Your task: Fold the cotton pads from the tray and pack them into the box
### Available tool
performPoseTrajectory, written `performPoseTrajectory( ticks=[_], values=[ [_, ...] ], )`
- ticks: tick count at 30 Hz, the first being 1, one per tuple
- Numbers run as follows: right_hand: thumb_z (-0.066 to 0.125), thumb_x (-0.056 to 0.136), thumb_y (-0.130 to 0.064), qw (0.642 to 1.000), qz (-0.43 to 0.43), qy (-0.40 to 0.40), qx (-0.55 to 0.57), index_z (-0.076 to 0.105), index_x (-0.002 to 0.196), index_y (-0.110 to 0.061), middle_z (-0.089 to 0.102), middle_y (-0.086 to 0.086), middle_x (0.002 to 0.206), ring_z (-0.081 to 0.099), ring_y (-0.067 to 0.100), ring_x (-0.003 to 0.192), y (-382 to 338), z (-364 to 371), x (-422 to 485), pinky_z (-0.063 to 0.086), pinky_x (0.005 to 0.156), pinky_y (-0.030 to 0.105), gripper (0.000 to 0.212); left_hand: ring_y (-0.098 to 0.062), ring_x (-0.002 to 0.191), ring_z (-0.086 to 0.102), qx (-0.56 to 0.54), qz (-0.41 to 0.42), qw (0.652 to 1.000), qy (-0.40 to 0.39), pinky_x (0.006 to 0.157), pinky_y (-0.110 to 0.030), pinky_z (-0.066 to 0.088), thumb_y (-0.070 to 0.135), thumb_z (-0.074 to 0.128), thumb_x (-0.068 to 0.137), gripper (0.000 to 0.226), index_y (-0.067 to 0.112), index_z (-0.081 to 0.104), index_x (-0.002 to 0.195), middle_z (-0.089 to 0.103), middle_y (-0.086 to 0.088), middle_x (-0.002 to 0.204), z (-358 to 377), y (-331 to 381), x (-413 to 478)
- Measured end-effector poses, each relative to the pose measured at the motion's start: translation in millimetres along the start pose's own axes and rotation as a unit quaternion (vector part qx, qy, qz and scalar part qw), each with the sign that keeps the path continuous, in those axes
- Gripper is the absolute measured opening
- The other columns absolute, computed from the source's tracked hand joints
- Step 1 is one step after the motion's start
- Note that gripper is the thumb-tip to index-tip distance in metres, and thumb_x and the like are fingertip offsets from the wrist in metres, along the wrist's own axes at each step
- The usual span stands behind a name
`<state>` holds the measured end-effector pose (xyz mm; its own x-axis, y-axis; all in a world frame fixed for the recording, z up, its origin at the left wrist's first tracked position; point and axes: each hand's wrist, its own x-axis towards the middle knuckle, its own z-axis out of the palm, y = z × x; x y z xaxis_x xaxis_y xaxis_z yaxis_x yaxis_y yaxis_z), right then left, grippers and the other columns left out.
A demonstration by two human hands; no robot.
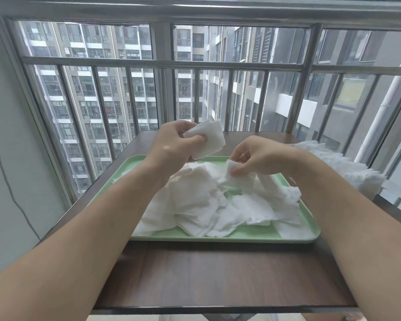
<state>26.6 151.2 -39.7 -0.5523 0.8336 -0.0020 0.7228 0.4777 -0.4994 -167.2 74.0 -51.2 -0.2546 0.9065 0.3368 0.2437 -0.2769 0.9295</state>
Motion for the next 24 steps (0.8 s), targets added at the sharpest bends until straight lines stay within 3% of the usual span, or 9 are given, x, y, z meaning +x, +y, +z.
performPoseTrajectory(
  ticks=[5, 8, 13, 18, 21, 24],
  values=[
    [0.070, 0.092, -0.021, 0.988, -0.041, 0.028, 0.149, 0.070, 0.103, -0.007, 0.065, 0.007, 0.091, 0.059, 0.017, 0.081, -4, -9, -7, 0.043, 0.074, 0.028, 0.017, -0.027, 0.084, 0.073, -0.026, -0.013, 0.999, 0.020, 0.080, -0.045, 0.063, 0.005, 0.066, 0.088, 0.015, 0.010, 0.067, 0.101, 0.070, -0.013, 0.096, -2, 0, 0],
    [0.066, 0.092, -0.011, 0.964, -0.053, 0.068, 0.250, 0.066, 0.105, -0.003, 0.062, 0.010, 0.095, 0.057, 0.021, 0.084, -7, -10, -8, 0.043, 0.072, 0.030, 0.016, -0.029, 0.081, 0.076, -0.047, -0.028, 0.998, 0.018, 0.077, -0.042, 0.063, 0.004, 0.061, 0.090, 0.024, 0.003, 0.060, 0.114, 0.070, -0.018, 0.104, -2, 1, 0],
    [0.066, 0.089, -0.009, 0.932, -0.048, 0.092, 0.348, 0.064, 0.104, -0.006, 0.060, 0.008, 0.097, 0.055, 0.025, 0.090, -6, -13, -6, 0.044, 0.077, 0.033, 0.016, -0.026, 0.078, 0.077, -0.058, -0.046, 0.997, 0.026, 0.074, -0.039, 0.064, 0.006, 0.060, 0.092, 0.025, 0.005, 0.057, 0.117, 0.068, -0.017, 0.107, -2, 2, 0],
    [0.071, 0.082, 0.002, 0.868, -0.090, 0.043, 0.487, 0.064, 0.116, -0.009, 0.069, 0.010, 0.101, 0.066, 0.024, 0.092, -5, -16, -7, 0.056, 0.075, 0.032, 0.037, -0.030, 0.086, 0.076, -0.042, -0.046, 0.998, 0.000, 0.072, -0.034, 0.063, 0.009, 0.067, 0.093, 0.024, 0.005, 0.062, 0.116, 0.069, -0.019, 0.108, 0, 0, 0],
    [0.070, 0.075, 0.004, 0.854, -0.104, 0.015, 0.509, 0.062, 0.121, -0.002, 0.071, 0.012, 0.099, 0.071, 0.023, 0.083, -8, -15, -8, 0.059, 0.068, 0.029, 0.047, -0.031, 0.093, 0.075, -0.040, -0.039, 0.998, -0.018, 0.075, -0.035, 0.063, 0.011, 0.069, 0.093, 0.022, 0.003, 0.068, 0.114, 0.071, -0.021, 0.109, 1, -1, 0],
    [0.068, 0.081, 0.005, 0.853, -0.114, -0.007, 0.509, 0.058, 0.125, 0.005, 0.070, 0.017, 0.104, 0.071, 0.026, 0.086, -13, -13, -8, 0.061, 0.073, 0.032, 0.045, -0.028, 0.094, 0.075, -0.041, -0.032, 0.998, -0.030, 0.075, -0.034, 0.062, 0.011, 0.073, 0.090, 0.022, 0.003, 0.071, 0.111, 0.073, -0.020, 0.106, 2, -1, 0]
  ],
)
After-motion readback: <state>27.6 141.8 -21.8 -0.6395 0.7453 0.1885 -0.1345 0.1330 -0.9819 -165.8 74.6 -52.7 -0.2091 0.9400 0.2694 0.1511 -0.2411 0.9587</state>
